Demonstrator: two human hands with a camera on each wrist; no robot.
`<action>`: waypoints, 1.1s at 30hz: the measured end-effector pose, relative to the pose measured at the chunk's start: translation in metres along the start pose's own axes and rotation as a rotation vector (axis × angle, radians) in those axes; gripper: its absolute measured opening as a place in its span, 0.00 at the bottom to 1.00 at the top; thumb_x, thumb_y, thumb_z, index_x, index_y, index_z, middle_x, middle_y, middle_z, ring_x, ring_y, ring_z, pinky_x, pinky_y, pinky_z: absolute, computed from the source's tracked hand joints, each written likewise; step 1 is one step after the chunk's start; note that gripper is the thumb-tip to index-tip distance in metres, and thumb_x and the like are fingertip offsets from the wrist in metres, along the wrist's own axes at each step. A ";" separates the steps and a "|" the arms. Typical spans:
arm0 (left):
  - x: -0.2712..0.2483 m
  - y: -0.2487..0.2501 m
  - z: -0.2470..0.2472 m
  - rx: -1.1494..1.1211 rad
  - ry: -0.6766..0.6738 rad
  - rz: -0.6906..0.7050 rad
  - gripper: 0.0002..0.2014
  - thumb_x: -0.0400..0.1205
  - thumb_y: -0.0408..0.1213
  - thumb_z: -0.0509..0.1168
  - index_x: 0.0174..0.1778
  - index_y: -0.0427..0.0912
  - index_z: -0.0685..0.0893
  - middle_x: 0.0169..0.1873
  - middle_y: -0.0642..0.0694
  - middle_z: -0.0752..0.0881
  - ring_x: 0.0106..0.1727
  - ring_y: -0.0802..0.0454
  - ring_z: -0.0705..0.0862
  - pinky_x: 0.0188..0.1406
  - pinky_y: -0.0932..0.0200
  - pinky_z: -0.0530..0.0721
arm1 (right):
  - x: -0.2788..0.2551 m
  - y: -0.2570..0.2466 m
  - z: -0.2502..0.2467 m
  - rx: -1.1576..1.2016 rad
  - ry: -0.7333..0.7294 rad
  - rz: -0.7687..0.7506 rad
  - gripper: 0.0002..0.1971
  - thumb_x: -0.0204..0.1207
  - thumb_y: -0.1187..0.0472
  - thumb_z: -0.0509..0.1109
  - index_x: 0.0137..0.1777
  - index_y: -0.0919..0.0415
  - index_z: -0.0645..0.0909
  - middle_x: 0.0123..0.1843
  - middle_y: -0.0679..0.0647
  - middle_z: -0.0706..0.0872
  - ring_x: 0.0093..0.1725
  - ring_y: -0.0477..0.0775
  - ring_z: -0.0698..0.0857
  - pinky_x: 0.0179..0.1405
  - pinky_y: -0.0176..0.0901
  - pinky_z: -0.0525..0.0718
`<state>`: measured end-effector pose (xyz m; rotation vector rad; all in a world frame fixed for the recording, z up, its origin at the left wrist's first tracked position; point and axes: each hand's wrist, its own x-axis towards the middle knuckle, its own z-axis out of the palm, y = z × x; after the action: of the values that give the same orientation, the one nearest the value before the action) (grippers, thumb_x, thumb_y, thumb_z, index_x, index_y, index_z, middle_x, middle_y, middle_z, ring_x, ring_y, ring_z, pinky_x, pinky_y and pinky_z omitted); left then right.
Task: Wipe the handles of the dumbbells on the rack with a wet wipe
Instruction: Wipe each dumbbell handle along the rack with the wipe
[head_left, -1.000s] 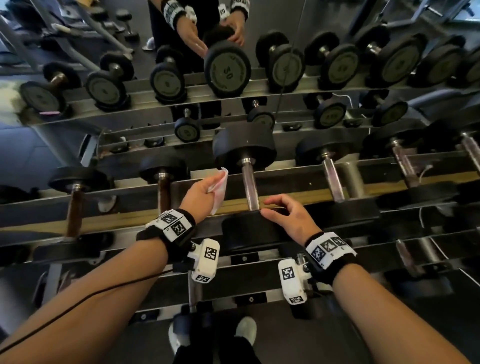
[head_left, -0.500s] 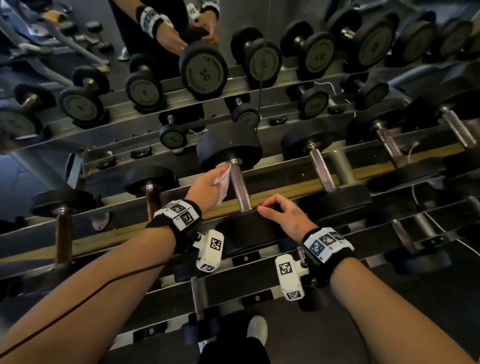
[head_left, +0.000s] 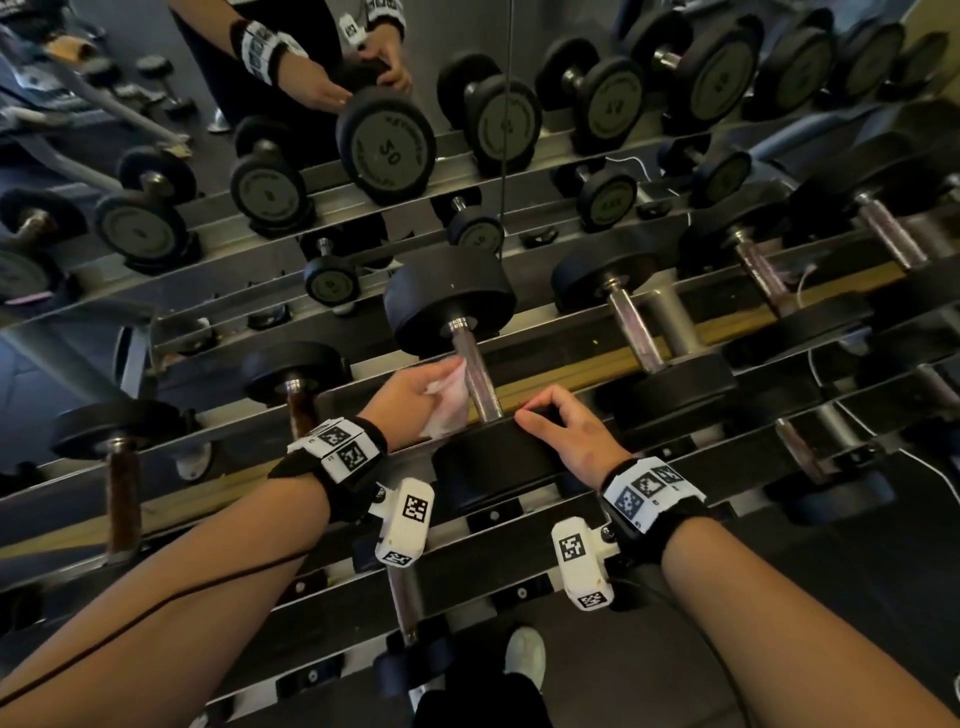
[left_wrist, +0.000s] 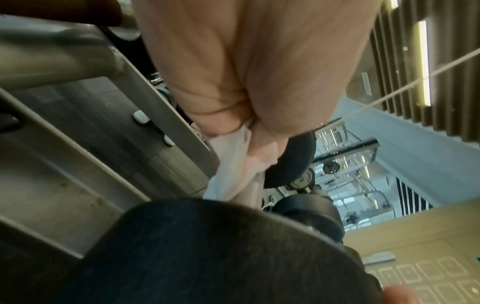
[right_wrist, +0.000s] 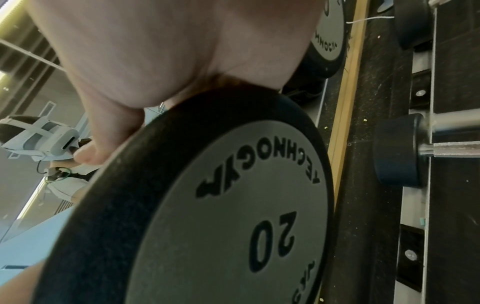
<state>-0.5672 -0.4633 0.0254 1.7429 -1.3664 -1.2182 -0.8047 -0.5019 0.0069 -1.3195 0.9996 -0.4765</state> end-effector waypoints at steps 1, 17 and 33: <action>0.002 0.002 -0.004 -0.008 0.084 -0.010 0.24 0.87 0.24 0.58 0.76 0.50 0.78 0.64 0.48 0.86 0.63 0.53 0.84 0.68 0.61 0.79 | 0.000 0.001 -0.001 -0.007 -0.017 0.001 0.08 0.76 0.47 0.73 0.50 0.46 0.79 0.55 0.58 0.85 0.54 0.59 0.87 0.48 0.50 0.90; 0.012 -0.005 0.011 0.489 -0.127 0.035 0.32 0.87 0.29 0.59 0.79 0.69 0.66 0.72 0.48 0.78 0.58 0.55 0.81 0.57 0.72 0.73 | 0.003 0.004 -0.009 -0.039 -0.065 0.033 0.12 0.76 0.45 0.73 0.56 0.47 0.80 0.59 0.53 0.84 0.56 0.56 0.87 0.51 0.49 0.90; 0.003 -0.007 -0.015 0.011 0.220 -0.040 0.23 0.86 0.24 0.60 0.77 0.43 0.77 0.67 0.46 0.84 0.65 0.54 0.83 0.67 0.59 0.80 | -0.005 0.009 0.004 -0.188 0.097 0.025 0.20 0.80 0.46 0.69 0.69 0.45 0.70 0.70 0.55 0.73 0.67 0.55 0.78 0.63 0.50 0.85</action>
<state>-0.5506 -0.4651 0.0248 1.8595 -1.2165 -1.0068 -0.8063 -0.4938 0.0002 -1.4606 1.1626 -0.4392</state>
